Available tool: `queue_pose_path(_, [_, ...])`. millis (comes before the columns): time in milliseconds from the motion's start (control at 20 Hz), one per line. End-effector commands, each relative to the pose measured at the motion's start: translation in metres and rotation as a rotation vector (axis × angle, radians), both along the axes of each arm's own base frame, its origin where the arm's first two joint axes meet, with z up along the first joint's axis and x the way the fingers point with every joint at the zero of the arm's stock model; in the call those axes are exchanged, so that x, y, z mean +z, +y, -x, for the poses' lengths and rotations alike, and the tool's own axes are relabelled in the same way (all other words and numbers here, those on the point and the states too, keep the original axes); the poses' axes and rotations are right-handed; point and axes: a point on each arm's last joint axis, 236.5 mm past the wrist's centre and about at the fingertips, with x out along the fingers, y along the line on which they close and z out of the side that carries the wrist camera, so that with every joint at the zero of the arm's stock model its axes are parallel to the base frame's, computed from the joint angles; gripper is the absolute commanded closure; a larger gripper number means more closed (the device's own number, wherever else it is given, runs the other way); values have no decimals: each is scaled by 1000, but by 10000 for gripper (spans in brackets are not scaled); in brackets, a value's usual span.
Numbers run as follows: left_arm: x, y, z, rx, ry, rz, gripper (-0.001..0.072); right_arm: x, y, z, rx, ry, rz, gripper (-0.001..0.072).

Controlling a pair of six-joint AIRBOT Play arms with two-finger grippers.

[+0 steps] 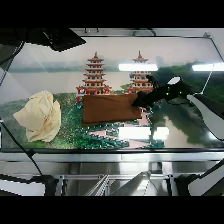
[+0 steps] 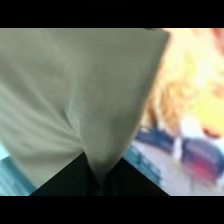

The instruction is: Fold the shirts.

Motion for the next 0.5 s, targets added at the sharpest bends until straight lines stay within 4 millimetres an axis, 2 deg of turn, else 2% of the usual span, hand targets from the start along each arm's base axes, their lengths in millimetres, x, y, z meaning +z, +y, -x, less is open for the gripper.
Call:
queue_pose_path(0, [1, -10, 3, -8, 4, 6, 703, 51, -32, -31, -67, -116, -60, 692])
queue_pose_path(50, [2, -11, 2, -8, 3, 7, 703, 71, -70, -50, -163, -177, -44, 693])
queue_pose_path(100, [2, -11, 2, -7, 3, 8, 703, 92, -117, -67, -295, -225, -20, 693])
queue_pose_path(150, [1, -11, 1, -4, 4, 8, 702, 109, -168, -76, -434, -240, 7, 693])
queue_pose_path(200, [1, -11, 1, -5, 4, 7, 703, 121, -225, -73, -570, -236, 47, 693])
queue_pose_path(250, [1, -11, 1, -7, 1, 7, 702, 128, -276, -61, -680, -215, 104, 693])
queue_pose_path(300, [1, -11, 1, -7, 1, 7, 702, 130, -323, -40, -769, -184, 178, 693])
queue_pose_path(350, [1, -11, 1, -8, -3, 7, 702, 129, -371, -10, -846, -145, 280, 693])
queue_pose_path(450, [1, -11, 2, -14, -22, 7, 702, 124, -449, 58, -976, -39, 481, 693])
